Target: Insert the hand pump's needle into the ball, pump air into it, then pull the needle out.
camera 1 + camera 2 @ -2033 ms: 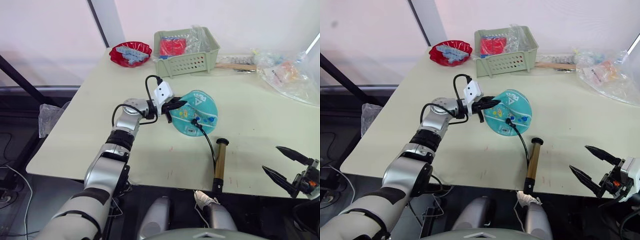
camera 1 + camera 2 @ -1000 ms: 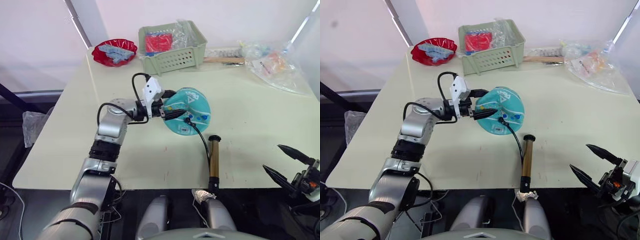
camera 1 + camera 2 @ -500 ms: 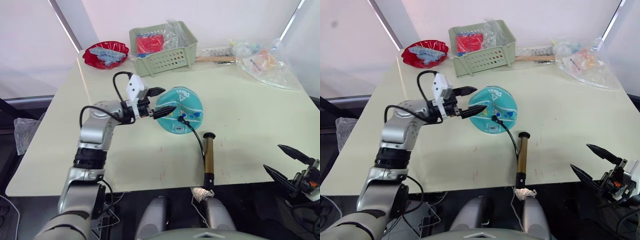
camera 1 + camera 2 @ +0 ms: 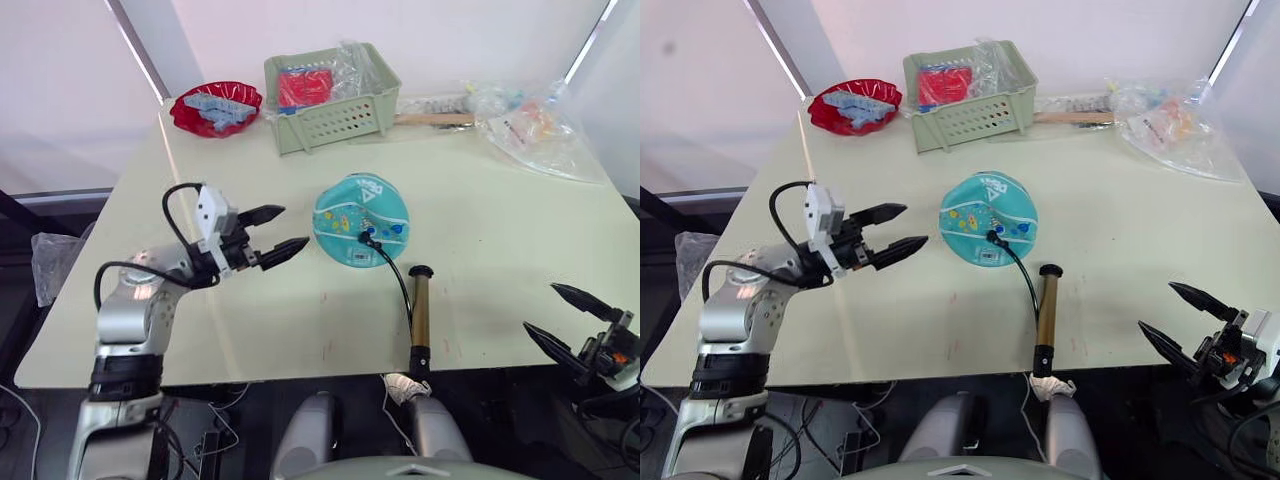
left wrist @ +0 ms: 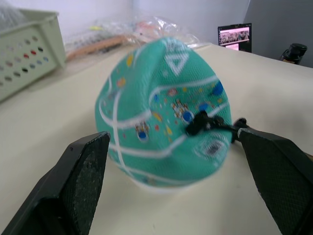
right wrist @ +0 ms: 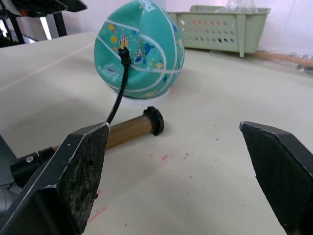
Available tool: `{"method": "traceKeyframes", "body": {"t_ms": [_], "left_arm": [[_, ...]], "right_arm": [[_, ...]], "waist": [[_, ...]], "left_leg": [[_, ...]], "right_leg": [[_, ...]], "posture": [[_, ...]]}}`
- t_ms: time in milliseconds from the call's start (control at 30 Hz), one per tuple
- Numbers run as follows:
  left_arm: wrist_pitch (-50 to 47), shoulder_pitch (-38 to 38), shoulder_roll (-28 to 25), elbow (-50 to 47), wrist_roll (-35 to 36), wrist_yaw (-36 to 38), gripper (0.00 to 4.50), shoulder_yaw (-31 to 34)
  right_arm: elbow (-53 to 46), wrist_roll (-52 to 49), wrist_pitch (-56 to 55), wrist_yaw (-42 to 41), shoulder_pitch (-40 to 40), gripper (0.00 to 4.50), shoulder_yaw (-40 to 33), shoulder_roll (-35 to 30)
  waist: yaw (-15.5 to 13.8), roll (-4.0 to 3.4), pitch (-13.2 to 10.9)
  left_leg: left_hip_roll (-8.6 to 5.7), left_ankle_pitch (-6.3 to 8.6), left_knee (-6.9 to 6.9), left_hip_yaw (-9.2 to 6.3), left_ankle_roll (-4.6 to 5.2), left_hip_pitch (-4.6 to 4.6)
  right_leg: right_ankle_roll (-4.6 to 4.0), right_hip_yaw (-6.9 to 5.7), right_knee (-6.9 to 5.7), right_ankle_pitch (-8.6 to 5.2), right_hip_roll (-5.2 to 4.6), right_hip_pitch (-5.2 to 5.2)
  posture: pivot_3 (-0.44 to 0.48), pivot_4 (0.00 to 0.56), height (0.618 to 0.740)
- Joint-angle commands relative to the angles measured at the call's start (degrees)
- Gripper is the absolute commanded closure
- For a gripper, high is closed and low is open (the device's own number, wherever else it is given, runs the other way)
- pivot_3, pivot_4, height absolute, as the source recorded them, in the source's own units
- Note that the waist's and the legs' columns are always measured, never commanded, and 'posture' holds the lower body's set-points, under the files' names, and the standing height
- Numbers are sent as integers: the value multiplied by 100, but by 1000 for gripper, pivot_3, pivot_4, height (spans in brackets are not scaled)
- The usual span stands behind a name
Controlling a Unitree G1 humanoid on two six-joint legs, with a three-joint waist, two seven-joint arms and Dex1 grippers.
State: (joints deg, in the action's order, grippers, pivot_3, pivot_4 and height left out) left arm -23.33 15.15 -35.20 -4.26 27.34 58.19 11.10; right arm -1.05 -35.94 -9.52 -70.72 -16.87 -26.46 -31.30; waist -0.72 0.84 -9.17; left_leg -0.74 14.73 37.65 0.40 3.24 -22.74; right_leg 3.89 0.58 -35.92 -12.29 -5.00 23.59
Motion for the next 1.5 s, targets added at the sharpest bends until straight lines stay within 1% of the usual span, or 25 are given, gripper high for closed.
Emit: {"method": "traceKeyframes", "body": {"t_ms": [33, 167, 433, 633, 1067, 1333, 1500], "left_arm": [[128, -423, -116, -317, 153, -89, 31, 357], [278, -978, -143, -359, 87, -169, 31, 530], [967, -2236, -81, -278, -79, -172, 31, 813], [1443, -2834, -43, -99, -129, -211, 31, 967], [1760, -3186, -97, 142, -110, -267, 31, 1086], [1849, -3130, -146, 152, -182, -127, 31, 922], [1756, -3107, -251, -83, -253, 37, 31, 662]], "right_arm": [[93, -26, -79, -70, 126, 0, -50, -114], [290, 25, -102, -49, 265, 0, -34, -158], [668, 136, -222, -127, 404, 0, -31, -186], [915, 175, -321, -207, 426, 0, -86, -268], [1500, 203, -600, -375, 404, 0, -152, -403], [1410, 75, -514, -478, 423, 0, -131, -454], [1214, -125, -308, -706, 385, 0, -139, -583]], "waist": [[11, -1, 1], [-3, -2, 1], [3, -3, 1], [-7, -4, 2], [-3, -5, 3], [-3, -5, 3], [-4, -7, 4]], "left_leg": [[1, 0, 0, 0, 0, 0], [2, 0, 1, 0, 0, 2], [4, 1, 1, 0, -1, 1], [5, 1, 1, -5, -2, 0], [5, 1, 1, -8, -2, -1], [5, 1, 1, -8, -2, -1], [5, 1, 1, -8, -2, -2]], "right_leg": [[-2, 0, 0, 1, 1, 0], [-5, 0, -1, 2, -3, 0], [-7, 0, 1, 3, -36, 1], [-11, 15, 1, 5, -47, 0], [-12, 15, 2, 6, -48, 0], [-12, 15, 2, 5, -48, 0], [-12, 15, 2, 6, -48, 0]], "posture": [[0, 150, 737], [0, 150, 737], [0, 150, 737], [0, 150, 737], [0, 150, 737], [0, 150, 737], [0, 150, 737]]}}
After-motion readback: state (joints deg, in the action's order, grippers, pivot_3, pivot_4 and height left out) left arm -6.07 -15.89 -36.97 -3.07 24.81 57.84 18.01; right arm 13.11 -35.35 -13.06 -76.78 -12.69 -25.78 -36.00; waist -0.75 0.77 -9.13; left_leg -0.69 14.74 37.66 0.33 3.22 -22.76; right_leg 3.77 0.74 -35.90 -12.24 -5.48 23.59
